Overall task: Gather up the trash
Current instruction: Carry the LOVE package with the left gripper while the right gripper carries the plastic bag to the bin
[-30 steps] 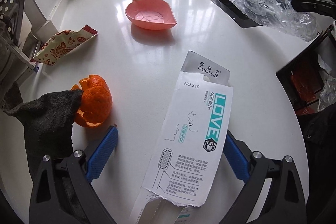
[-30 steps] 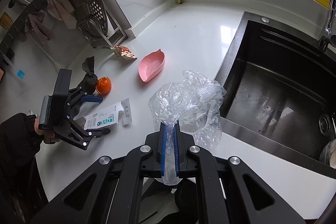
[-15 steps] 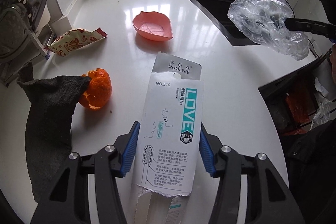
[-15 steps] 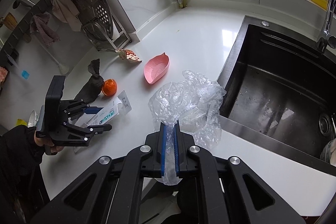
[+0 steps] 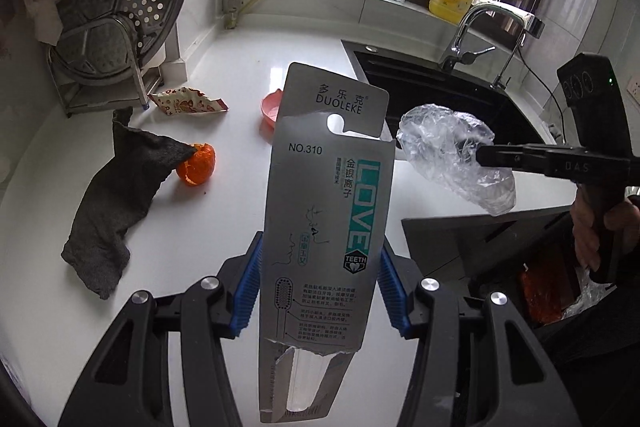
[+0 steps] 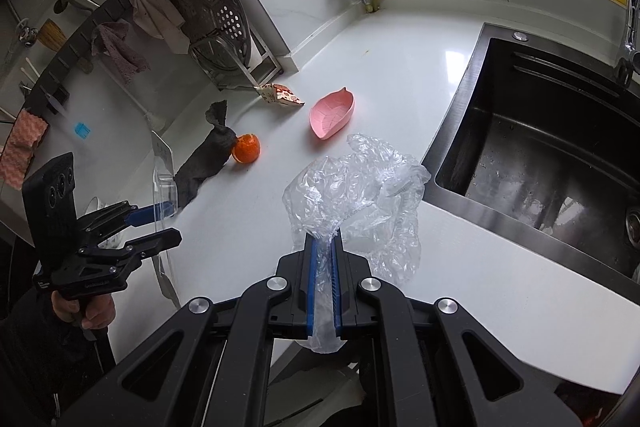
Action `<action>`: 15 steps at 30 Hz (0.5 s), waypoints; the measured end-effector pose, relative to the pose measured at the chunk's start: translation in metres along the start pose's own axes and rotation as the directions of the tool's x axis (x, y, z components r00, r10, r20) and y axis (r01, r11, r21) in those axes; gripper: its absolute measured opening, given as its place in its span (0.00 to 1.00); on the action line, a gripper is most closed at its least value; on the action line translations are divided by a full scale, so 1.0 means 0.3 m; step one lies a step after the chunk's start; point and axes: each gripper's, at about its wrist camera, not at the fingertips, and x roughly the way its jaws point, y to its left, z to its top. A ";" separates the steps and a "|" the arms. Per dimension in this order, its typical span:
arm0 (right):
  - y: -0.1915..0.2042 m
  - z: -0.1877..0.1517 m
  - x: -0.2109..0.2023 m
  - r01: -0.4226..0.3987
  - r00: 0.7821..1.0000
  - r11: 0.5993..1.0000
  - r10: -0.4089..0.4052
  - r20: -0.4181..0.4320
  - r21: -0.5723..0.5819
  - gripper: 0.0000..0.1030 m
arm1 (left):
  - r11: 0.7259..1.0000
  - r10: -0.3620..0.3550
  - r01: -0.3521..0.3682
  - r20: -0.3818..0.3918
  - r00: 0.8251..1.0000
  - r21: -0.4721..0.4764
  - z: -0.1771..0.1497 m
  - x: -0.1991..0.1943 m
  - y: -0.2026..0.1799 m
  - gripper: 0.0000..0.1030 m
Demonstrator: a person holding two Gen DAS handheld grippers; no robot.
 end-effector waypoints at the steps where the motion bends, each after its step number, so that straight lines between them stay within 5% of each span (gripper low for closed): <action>1: 0.000 -0.011 -0.011 -0.009 1.000 1.000 0.009 -0.003 -0.008 0.06 | 1.000 0.001 -0.001 0.014 1.000 -0.013 -0.001 -0.020 -0.018 0.50; 15: -0.182 -0.251 -0.272 -0.170 0.984 0.977 0.162 -0.067 -0.129 0.06 | 0.979 0.157 -0.139 0.112 0.981 -0.152 -0.165 -0.159 -0.555 0.50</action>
